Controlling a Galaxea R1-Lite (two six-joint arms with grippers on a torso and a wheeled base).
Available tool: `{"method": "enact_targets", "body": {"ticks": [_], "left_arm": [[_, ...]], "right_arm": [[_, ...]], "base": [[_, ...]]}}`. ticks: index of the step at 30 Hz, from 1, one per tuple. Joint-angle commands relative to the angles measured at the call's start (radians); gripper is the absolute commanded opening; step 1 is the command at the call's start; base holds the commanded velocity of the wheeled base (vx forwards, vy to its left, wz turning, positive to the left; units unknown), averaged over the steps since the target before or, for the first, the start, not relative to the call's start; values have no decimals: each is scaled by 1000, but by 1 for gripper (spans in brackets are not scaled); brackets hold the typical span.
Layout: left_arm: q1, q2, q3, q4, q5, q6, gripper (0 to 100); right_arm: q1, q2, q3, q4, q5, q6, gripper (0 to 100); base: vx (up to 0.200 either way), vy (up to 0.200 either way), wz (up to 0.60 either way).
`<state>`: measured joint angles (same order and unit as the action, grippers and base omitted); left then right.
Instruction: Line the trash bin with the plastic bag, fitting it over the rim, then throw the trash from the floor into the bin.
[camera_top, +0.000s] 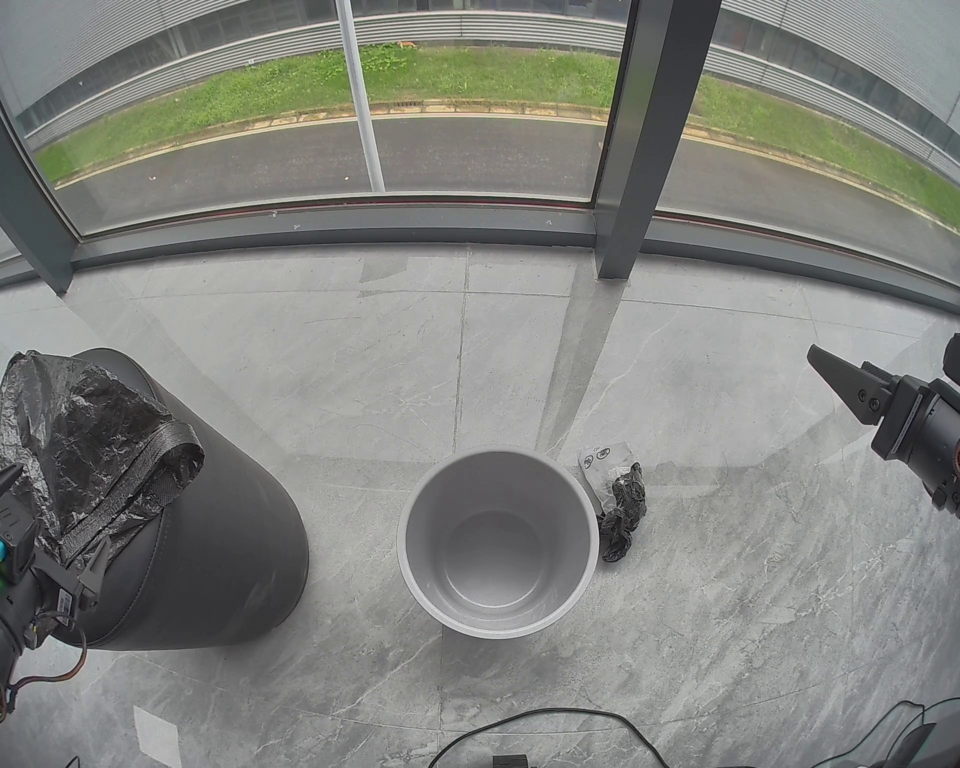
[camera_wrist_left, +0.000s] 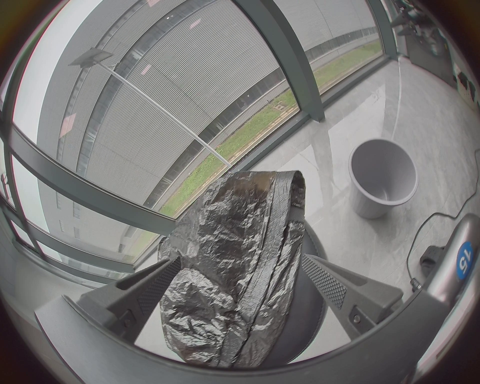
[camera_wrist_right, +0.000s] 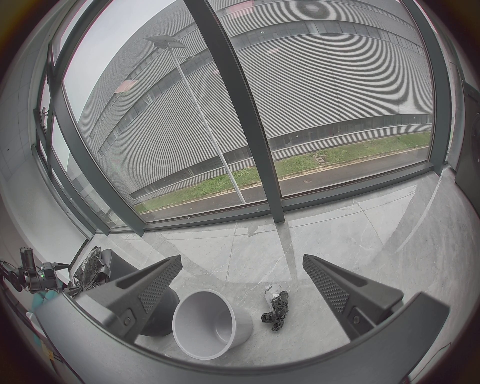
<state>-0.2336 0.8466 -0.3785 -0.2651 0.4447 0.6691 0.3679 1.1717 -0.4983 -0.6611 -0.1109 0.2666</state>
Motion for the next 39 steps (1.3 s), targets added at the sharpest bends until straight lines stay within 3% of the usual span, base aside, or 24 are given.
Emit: {"method": "enact_targets", "body": {"ticks": [1, 8, 12, 18, 39], "left_arm": [[-44, 55, -8, -16, 5, -37, 100], [-49, 198, -13, -143, 22, -37, 100], [-73, 301, -14, -241, 72, -37, 100], [-75, 417, -11, -441, 109, -20, 100], [-119, 388, 16, -457, 126, -17, 100]], "right_arm": [[0, 0, 1, 0, 0, 0, 100], [0, 14, 6, -2, 0, 2, 100], [0, 16, 7, -2, 2, 2, 100], [-1, 25, 9, -2, 2, 2, 100], [-1, 31, 14, -2, 2, 2, 100]], "base": [[0, 0, 0], [0, 0, 0], [0, 0, 0], [0, 0, 0], [0, 0, 0]]}}
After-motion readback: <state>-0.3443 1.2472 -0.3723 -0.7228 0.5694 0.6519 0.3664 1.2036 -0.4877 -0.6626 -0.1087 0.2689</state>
